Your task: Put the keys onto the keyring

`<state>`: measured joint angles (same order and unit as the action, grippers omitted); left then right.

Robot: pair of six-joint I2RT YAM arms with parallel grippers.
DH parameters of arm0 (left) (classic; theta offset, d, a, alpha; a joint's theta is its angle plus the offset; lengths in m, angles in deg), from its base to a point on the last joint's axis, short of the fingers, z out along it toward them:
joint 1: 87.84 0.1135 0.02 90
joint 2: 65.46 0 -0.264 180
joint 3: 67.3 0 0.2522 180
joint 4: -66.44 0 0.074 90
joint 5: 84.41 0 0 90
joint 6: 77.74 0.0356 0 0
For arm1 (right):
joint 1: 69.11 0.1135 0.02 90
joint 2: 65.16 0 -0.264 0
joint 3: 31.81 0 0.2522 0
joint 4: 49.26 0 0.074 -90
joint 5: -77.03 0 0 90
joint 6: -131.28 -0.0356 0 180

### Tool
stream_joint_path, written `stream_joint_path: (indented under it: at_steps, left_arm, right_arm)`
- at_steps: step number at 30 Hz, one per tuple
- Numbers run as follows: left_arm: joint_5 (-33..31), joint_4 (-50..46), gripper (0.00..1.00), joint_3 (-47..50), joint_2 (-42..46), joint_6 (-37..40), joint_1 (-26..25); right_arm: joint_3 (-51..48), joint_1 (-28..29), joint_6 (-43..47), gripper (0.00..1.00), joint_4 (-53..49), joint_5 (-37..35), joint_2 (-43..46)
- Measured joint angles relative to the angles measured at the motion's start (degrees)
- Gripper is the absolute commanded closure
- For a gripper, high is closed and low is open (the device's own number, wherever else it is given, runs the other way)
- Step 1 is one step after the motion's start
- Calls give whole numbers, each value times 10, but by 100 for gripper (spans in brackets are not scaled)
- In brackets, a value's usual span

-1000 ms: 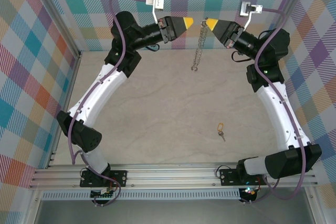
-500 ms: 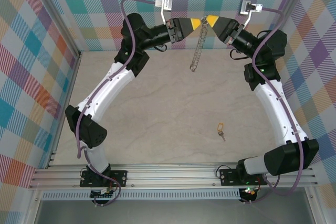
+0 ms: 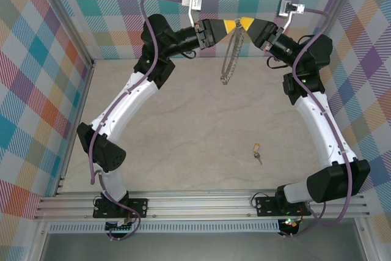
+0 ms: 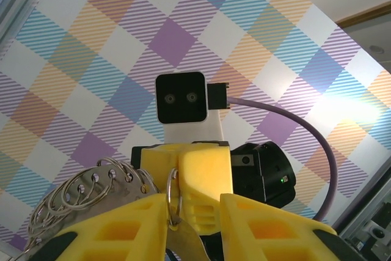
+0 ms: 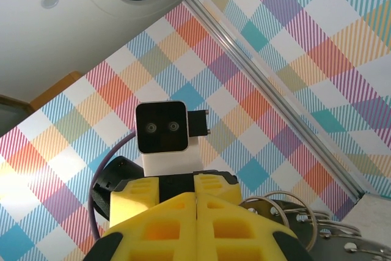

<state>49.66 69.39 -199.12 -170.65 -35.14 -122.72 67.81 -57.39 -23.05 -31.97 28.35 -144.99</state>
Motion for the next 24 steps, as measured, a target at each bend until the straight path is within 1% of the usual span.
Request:
stream_joint_path:
  at_steps: [11,17,18,19,20,21,23,24]
  left_arm:
    - [0,0,88,-6,-10,-2,-3]
    - [-3,0,100,-7,-12,-5,-3]
    - [-3,-1,100,-8,-12,-3,-3]
    - [-2,-2,100,-9,-12,-1,-3]
    - [-2,-7,100,-11,-12,2,-3]
    - [-2,-17,100,-13,-12,8,-3]
    - [-2,-41,100,-18,-12,26,-3]
    - [0,-56,100,-21,-12,38,-3]
  right_arm:
    - [0,2,0,100,2,0,0]
    - [0,4,0,100,2,0,0]
    - [0,4,1,100,1,0,0]
    - [0,4,1,92,0,0,0]
    - [0,4,2,79,-3,0,0]
    - [0,4,6,70,-9,1,2]
    - [0,4,19,61,-27,3,6]
    - [-1,3,25,59,-44,6,12]
